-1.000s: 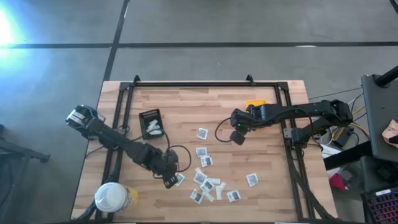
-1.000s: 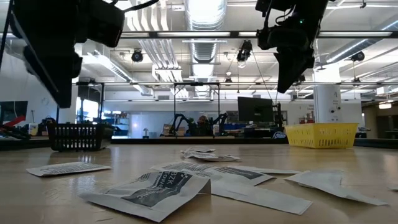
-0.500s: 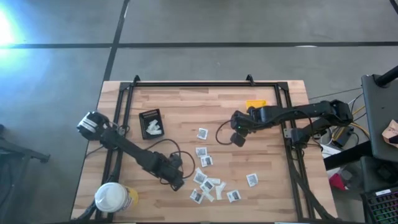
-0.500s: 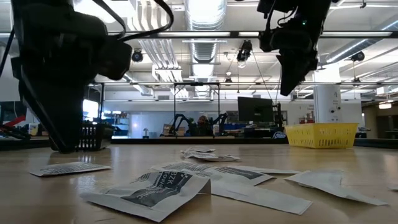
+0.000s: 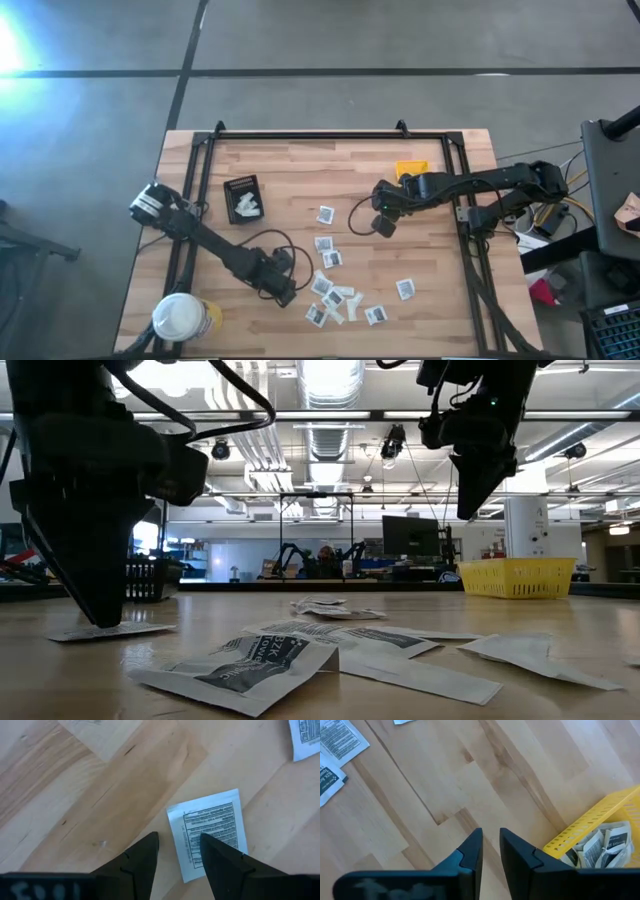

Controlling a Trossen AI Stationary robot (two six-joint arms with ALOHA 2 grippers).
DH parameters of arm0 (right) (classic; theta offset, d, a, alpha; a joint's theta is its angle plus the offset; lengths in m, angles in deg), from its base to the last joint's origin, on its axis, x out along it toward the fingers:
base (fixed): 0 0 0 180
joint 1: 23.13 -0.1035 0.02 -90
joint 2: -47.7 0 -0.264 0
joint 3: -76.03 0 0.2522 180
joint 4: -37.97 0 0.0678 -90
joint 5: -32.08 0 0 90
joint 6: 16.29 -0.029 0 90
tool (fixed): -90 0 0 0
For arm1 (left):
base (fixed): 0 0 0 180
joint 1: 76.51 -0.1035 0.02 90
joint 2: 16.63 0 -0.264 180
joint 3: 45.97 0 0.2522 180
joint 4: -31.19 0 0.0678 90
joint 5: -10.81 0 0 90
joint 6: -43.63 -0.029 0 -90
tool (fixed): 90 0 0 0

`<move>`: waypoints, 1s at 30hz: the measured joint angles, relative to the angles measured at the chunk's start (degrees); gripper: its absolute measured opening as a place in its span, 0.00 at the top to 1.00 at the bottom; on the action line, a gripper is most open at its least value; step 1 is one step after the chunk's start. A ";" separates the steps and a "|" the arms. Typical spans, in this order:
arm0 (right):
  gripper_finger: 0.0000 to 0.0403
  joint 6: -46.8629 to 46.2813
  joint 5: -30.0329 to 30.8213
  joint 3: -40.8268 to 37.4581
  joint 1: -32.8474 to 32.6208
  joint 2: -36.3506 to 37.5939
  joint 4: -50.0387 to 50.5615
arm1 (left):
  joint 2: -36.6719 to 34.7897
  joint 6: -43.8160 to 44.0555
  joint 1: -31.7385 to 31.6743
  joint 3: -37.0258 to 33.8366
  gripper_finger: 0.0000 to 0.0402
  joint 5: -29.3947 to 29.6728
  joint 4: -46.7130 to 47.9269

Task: Pick & Place First Aid Supplies
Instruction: Put the black pad into the yellow bin

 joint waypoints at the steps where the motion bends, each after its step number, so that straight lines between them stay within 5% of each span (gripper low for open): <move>1: 0.85 -0.01 0.00 0.00 0.00 0.00 -0.02 | 0.20 0.29 0.02 0.04 0.58 0.07 0.65; 7: 0.86 -0.01 0.01 -0.02 0.00 0.00 -0.05 | 1.26 0.84 0.08 0.08 0.63 0.33 2.32; 23: 0.82 0.01 0.04 -0.02 -0.09 0.00 -0.68 | 1.35 -1.72 0.13 -0.16 0.98 0.78 3.33; 30: 0.85 0.01 0.07 -0.02 -1.26 0.00 -0.94 | -0.24 -4.14 0.23 0.52 0.99 1.58 3.58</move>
